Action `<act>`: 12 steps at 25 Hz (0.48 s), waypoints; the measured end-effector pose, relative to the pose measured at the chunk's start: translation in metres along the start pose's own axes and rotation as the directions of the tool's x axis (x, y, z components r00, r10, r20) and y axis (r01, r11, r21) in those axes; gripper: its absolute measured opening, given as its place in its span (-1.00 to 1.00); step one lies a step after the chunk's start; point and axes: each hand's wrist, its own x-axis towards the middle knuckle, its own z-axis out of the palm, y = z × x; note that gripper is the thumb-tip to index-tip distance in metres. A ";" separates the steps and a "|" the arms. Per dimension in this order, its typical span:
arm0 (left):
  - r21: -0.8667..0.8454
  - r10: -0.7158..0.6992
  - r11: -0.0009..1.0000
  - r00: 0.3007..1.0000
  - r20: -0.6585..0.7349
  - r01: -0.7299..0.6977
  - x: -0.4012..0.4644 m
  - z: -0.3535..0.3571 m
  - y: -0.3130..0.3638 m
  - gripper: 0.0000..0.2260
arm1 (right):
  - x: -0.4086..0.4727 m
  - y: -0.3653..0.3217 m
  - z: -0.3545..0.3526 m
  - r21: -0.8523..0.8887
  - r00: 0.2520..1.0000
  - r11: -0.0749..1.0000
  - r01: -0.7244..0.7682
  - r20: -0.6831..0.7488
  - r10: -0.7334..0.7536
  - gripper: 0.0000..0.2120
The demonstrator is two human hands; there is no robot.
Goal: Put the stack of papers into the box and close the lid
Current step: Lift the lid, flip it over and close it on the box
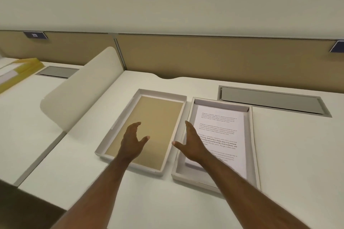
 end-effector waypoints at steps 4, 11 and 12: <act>0.031 -0.051 0.998 0.999 -0.006 0.051 0.013 -0.028 -0.049 -0.40 | 0.011 -0.019 0.038 -0.049 0.997 0.998 -0.049 -0.058 0.046 -0.13; 0.131 -0.161 0.979 0.987 0.009 0.158 0.030 -0.067 -0.130 -0.35 | 0.032 -0.036 0.095 -0.088 0.957 0.962 -0.259 -0.156 0.243 -0.15; 0.130 -0.187 0.975 0.981 0.045 0.180 0.034 -0.069 -0.138 -0.35 | 0.033 -0.036 0.101 -0.080 0.946 0.953 -0.291 -0.169 0.275 -0.15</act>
